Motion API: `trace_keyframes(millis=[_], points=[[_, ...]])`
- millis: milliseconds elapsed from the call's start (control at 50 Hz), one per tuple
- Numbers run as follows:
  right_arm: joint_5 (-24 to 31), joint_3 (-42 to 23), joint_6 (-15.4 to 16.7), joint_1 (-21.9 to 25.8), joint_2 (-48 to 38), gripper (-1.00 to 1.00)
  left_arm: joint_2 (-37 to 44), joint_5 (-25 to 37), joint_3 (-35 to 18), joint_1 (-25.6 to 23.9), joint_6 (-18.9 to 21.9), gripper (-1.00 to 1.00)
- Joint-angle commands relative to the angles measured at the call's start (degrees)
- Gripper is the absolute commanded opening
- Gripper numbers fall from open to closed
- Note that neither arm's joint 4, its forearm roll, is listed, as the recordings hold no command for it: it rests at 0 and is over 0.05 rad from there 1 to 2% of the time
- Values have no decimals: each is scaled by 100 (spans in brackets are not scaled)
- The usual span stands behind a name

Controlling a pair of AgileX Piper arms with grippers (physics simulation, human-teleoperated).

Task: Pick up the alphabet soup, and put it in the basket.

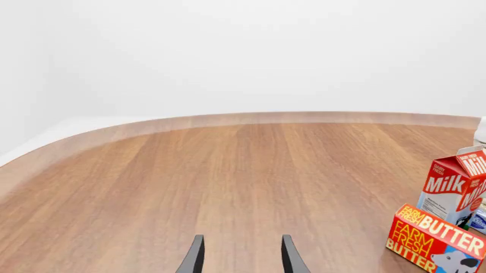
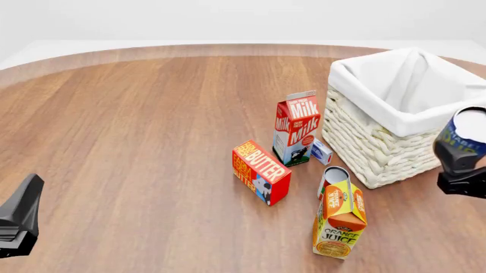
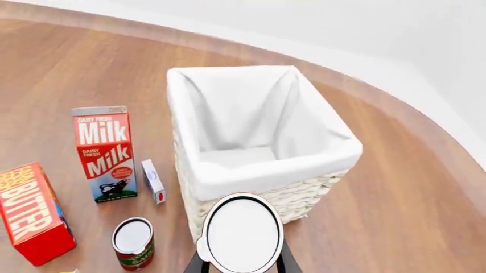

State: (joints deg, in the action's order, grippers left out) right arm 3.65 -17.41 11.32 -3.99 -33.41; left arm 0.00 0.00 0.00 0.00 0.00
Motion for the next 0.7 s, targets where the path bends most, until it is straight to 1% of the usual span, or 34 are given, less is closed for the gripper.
trace_keyframes(millis=[20,160,180,200,220,280,360,540,700], points=[[279,-304,-32,28,166,-100,0,0,0,0,0,100],[490,-530,-6,21,238,-100,0,0,0,0,0,100],[583,-628,-186,-68,478,-100,0,0,0,0,0,100],[673,-712,-261,-100,529,-100,0,0,0,0,0,100],[722,-758,-195,-118,556,-100,0,0,0,0,0,100],[888,-937,-186,-105,565,-100,0,0,0,0,0,100],[1038,-1161,-51,-101,520,-100,0,0,0,0,0,100],[1215,-1549,43,-52,337,-100,0,0,0,0,0,100],[1397,-1950,37,-34,135,-100,0,0,0,0,0,100]])
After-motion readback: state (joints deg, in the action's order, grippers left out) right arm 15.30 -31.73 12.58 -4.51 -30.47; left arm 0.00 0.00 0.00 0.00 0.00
